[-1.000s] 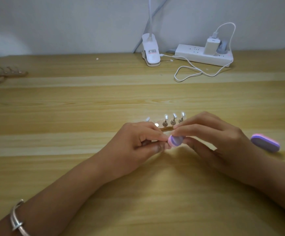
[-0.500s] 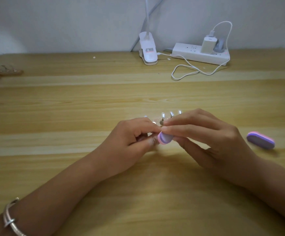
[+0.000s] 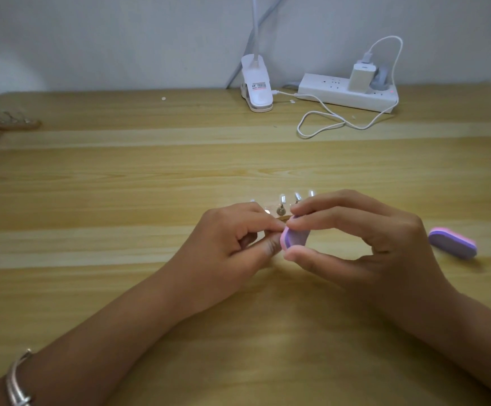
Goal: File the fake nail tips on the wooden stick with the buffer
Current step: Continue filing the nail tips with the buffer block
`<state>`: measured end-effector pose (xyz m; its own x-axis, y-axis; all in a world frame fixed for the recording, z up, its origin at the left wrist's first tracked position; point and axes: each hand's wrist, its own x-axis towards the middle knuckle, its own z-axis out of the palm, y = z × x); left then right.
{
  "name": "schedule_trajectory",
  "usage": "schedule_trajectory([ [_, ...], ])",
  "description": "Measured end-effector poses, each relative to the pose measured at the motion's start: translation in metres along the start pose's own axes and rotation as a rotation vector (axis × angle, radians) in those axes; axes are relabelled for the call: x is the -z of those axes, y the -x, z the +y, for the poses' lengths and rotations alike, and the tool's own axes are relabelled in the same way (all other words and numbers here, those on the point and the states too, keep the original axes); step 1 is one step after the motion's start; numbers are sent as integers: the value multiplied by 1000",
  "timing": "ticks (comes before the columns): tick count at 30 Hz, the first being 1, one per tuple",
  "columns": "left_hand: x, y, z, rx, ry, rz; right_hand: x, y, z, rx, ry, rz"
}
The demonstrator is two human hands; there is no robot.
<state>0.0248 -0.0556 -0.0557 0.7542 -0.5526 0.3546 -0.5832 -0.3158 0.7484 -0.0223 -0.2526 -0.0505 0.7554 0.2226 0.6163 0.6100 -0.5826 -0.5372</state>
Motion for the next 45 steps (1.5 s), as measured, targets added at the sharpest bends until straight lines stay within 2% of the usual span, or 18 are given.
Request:
schedule_trajectory([
  [6, -2, 2, 1, -4, 9, -13, -3, 1, 4, 11, -14, -29],
  [11, -2, 1, -2, 23, 6, 28, 4, -2, 12, -121, -166, -20],
  [16, 0, 2, 0, -4, 36, 35, -1, 2, 6, -11, -181, -116],
  [21, 1, 3, 1, -7, 61, 31, -1, 2, 7, -24, -226, -102],
  [24, 0, 3, 3, -16, 63, 34, -3, 3, 7, 39, -157, -114],
  [28, 0, 2, 2, 33, 58, 88, 0, -1, 11, -19, -139, -52],
  [32, 1, 3, 3, 14, 77, 95, -4, 3, 5, 78, -93, -92],
  [36, -1, 2, 3, 32, 51, 87, -1, 0, 7, 42, -76, -56],
  [40, -1, 4, 4, 9, 27, 93, -3, 5, 4, 108, -61, -107],
  [45, -2, 2, 4, 10, 21, 105, 0, 3, 7, 62, -32, -59],
])
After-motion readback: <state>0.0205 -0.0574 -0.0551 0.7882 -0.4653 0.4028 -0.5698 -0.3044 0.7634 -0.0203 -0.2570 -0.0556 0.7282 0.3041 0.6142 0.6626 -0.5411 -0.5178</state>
